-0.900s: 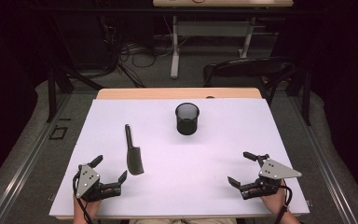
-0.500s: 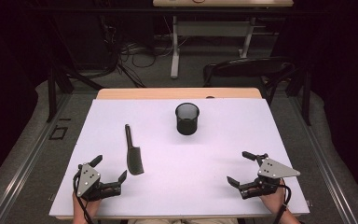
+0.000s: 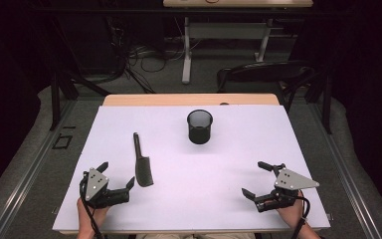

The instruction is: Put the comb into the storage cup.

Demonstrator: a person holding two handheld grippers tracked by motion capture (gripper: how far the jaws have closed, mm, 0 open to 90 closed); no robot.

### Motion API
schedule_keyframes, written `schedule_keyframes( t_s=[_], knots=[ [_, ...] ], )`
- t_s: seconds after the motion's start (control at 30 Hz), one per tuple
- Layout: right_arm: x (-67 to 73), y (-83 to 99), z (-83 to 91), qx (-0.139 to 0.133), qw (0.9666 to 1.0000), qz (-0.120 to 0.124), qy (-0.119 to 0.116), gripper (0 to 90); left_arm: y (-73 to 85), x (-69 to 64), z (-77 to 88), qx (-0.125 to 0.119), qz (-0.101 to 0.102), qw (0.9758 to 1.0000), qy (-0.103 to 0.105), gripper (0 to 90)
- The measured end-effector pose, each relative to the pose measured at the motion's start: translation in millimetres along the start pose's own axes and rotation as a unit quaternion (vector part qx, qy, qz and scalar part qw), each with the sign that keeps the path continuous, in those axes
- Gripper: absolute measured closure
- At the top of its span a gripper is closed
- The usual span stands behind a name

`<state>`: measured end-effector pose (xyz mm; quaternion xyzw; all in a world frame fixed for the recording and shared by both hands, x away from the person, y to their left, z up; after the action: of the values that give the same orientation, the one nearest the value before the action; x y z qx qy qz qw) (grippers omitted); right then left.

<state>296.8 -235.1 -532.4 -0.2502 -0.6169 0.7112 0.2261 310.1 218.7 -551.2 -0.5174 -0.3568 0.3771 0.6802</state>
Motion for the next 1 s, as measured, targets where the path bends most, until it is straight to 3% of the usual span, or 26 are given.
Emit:
schedule_keyframes(
  t_s=[0.17,0.73,1.0],
  knots=[
    [0.1,0.2,-0.9,0.003,1.0000,-0.002,0.000,0.0,-1.8,-0.4,-5.8,0.017,-0.011,0.9996,-0.017,0.0],
    [-0.6,0.9,-0.9,0.005,1.0000,0.001,0.003,0.0,-0.4,7.6,-37.0,0.059,-0.010,0.9981,-0.013,4.2],
    [0.6,1.6,-1.4,0.008,1.0000,-0.002,0.001,0.0,2.6,4.5,-46.7,0.081,-0.023,0.9964,0.005,25.1]
  ],
)
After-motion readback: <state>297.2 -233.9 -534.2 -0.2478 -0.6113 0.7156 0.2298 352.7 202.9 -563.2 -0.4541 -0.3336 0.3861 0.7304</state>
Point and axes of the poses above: each handheld gripper's, and its own axes: z roughly backward along the jaws, y roughly out of its underside, x roughly to its left, the point moved 5 cm from there along -z, roughly forward along the jaws, and after that the axes turned 9 degrees about -x, right-handed, at the moved point
